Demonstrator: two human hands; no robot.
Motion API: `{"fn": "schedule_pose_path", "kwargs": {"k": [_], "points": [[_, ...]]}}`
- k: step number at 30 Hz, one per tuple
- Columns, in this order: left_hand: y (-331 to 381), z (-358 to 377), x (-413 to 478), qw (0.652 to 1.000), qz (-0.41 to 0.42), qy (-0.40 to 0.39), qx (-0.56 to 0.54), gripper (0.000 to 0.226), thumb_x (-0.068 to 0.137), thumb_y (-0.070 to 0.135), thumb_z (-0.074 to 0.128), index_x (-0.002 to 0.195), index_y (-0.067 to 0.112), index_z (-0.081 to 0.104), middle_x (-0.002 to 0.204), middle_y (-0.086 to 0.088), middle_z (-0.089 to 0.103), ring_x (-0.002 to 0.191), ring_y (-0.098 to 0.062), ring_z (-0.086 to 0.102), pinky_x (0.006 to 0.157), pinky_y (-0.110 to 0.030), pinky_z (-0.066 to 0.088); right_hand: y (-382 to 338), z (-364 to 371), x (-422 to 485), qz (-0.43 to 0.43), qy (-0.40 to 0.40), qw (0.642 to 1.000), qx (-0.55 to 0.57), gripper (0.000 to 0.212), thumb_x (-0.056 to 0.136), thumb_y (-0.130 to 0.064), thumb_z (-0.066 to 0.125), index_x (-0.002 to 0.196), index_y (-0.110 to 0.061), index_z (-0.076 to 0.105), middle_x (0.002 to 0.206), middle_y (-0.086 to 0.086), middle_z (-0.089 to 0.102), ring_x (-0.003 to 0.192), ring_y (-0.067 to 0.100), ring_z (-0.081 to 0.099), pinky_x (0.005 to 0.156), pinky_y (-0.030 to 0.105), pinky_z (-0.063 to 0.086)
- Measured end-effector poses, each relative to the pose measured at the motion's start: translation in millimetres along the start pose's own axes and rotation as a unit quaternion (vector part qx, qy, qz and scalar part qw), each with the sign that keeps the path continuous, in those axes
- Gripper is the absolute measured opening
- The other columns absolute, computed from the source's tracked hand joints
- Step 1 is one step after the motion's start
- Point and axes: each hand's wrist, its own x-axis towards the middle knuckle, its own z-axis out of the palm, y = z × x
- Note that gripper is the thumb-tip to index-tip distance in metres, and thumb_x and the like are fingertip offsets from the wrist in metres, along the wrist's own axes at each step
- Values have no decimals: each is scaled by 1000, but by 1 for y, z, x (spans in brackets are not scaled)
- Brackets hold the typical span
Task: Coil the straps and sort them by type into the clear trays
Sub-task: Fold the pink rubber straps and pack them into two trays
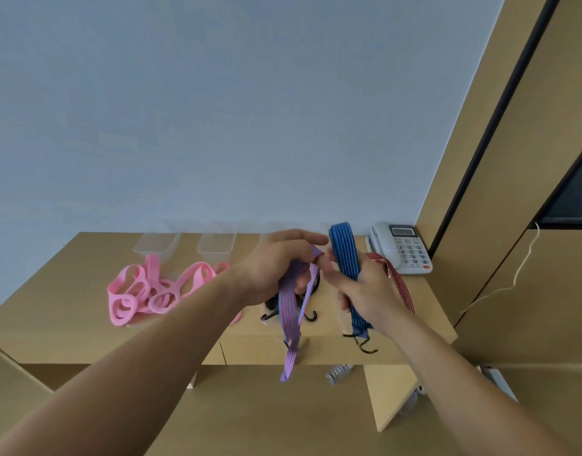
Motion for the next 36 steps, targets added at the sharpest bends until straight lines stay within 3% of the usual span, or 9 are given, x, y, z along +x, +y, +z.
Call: {"fn": "schedule_pose_path", "kwargs": {"k": [4,9,14,17,20,25,29,32,36], "points": [[9,1,-2,998,19,-41,-40,54,66,0,47,120,-4,52,89,-16,71,47,-22,51,51,-27,46,1,17,4,-30,-1,999,-12,15,88,-10,68,81,-22,63,58,-5,65,38,9,51,43,22,43],[-12,-16,-2,994,73,-17,-80,73,68,-15,57,135,7,42,96,-16,69,59,-28,59,58,-35,52,-8,20,7,-14,1,999,49,20,86,-23,69,68,-16,63,42,2,53,36,20,43,43,26,38],[-47,-29,-8,997,4,8,72,21,78,12,73,93,1,65,73,-14,63,62,-25,57,66,-34,46,-22,15,14,-14,34,992,117,12,78,-23,68,68,-17,69,40,7,50,34,21,41,40,25,35],[-61,-24,-9,992,-14,0,124,24,94,24,64,93,1,67,81,-15,60,74,-25,52,68,-32,42,-22,16,17,-5,50,991,126,8,77,-20,68,79,-14,72,40,10,46,33,22,39,41,26,34],[-58,-14,-7,992,-36,-2,118,33,87,36,56,90,6,67,79,-5,65,70,-17,57,65,-22,46,-21,18,18,17,46,991,128,20,75,-23,69,81,-4,70,40,14,44,34,23,37,42,27,35],[-57,-8,-7,995,-60,-75,34,38,97,27,39,110,-1,60,99,-26,66,93,-35,66,96,-45,48,-19,11,18,29,22,995,97,20,84,-20,72,68,-11,63,41,13,44,35,22,38,41,26,35],[-52,-5,-4,995,-73,-72,4,44,101,32,34,93,-2,60,76,-21,62,71,-32,62,82,-40,50,-9,6,19,46,48,993,96,17,85,-20,72,76,-12,60,41,11,42,35,22,35,42,27,31],[-43,-1,-3,993,-46,-103,-16,26,85,28,55,82,2,59,67,-15,53,61,-29,54,67,-37,51,-1,4,16,40,33,989,138,25,78,-43,76,70,-23,65,46,14,48,36,22,37,43,31,31],[-17,1,8,991,11,-46,-124,16,84,9,52,96,6,61,66,-8,50,57,-23,51,58,-36,50,17,8,4,49,-64,979,188,39,76,-56,74,89,-19,72,58,12,60,36,20,38,42,29,31]]}}
